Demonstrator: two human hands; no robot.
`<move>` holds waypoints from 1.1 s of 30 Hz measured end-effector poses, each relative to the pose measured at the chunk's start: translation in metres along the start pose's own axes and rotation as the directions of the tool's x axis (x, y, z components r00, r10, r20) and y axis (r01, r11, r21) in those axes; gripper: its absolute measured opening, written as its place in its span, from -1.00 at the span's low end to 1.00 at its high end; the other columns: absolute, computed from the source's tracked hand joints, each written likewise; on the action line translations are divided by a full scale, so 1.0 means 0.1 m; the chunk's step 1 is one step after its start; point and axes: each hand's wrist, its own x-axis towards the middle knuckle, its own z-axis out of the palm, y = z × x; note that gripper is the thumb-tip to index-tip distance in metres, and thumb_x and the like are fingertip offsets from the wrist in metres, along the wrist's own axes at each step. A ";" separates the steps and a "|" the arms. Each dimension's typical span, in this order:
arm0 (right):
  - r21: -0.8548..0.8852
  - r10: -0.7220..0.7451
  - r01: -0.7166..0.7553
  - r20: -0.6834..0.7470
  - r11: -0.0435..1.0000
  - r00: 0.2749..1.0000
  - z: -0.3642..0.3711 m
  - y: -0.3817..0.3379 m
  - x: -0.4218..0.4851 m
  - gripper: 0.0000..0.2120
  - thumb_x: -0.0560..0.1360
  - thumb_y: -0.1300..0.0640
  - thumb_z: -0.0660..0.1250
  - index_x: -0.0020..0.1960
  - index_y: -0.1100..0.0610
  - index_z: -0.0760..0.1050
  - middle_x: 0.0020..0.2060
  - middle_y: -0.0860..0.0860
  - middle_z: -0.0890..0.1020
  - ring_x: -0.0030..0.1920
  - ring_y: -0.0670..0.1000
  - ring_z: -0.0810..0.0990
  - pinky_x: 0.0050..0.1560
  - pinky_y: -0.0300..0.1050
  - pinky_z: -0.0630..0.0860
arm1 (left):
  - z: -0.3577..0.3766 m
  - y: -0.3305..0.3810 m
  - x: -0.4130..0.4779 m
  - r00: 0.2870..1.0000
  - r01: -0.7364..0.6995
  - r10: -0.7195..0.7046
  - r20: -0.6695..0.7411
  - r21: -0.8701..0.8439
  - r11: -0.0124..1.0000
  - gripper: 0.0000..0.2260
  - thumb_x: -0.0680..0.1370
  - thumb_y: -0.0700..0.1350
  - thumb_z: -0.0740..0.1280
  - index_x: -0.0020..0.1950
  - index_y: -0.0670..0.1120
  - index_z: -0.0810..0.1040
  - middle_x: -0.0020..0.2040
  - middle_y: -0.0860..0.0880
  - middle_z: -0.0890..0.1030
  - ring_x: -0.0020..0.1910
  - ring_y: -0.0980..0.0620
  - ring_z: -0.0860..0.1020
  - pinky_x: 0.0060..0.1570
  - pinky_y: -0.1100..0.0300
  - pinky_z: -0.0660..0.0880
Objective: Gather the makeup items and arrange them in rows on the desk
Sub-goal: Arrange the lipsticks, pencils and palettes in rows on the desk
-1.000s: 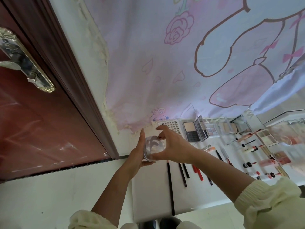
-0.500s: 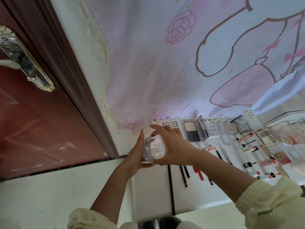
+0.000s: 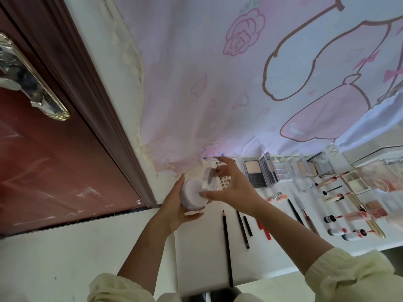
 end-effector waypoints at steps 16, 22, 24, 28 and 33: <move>0.216 0.328 -0.316 -0.024 0.924 0.944 0.49 0.63 0.12 -0.31 0.21 -0.03 0.59 0.28 0.06 0.46 0.08 -0.05 0.56 0.05 -0.08 0.55 -0.03 -0.28 0.47 | -0.11 0.11 0.50 0.957 -0.069 -0.013 -0.289 -0.274 0.959 -0.64 0.66 0.00 0.16 0.37 -0.17 0.40 0.24 -0.22 0.50 0.13 -0.17 0.51 -0.02 -0.05 0.50; 0.179 0.280 -0.260 -0.097 0.949 0.955 0.64 0.61 0.14 -0.29 0.27 0.03 0.58 0.31 0.03 0.32 0.14 -0.06 0.45 0.14 -0.12 0.47 0.04 -0.34 0.40 | -0.10 0.15 0.59 0.875 -0.160 0.201 -0.441 0.129 0.979 -0.79 0.57 -0.03 0.35 0.06 -0.15 0.62 0.06 -0.16 0.66 0.05 -0.11 0.63 -0.15 0.10 0.60; 0.150 0.261 -0.242 -0.118 0.958 0.958 0.68 0.60 0.13 -0.26 0.28 0.05 0.56 0.35 0.04 0.28 0.16 -0.06 0.41 0.15 -0.11 0.45 0.07 -0.33 0.40 | -0.12 0.13 0.56 0.851 -0.182 0.247 -0.464 0.181 0.967 -0.82 0.59 -0.05 0.31 -0.05 -0.13 0.62 0.03 -0.16 0.66 0.05 -0.09 0.62 -0.04 0.07 0.59; 0.036 0.207 -0.204 -0.142 0.978 0.968 0.76 0.61 0.01 -0.27 0.32 0.03 0.53 0.39 0.08 0.26 0.17 -0.09 0.37 0.13 -0.14 0.40 0.13 -0.32 0.40 | -0.10 0.09 0.47 0.849 -0.186 0.261 -0.459 0.202 0.962 -0.82 0.60 -0.14 0.25 -0.15 -0.11 0.59 -0.02 -0.11 0.65 0.06 -0.05 0.61 0.06 0.07 0.56; -0.317 0.070 -0.124 -0.175 0.940 0.982 0.78 0.64 -0.13 -0.23 0.35 -0.13 0.45 0.43 0.09 0.22 0.24 -0.06 0.39 0.26 -0.05 0.33 0.29 -0.21 0.28 | -0.14 0.01 0.44 0.820 -0.187 0.352 -0.452 0.371 0.910 -0.74 0.56 -0.12 0.26 -0.33 0.01 0.55 -0.21 0.01 0.63 0.06 -0.16 0.61 0.15 -0.09 0.50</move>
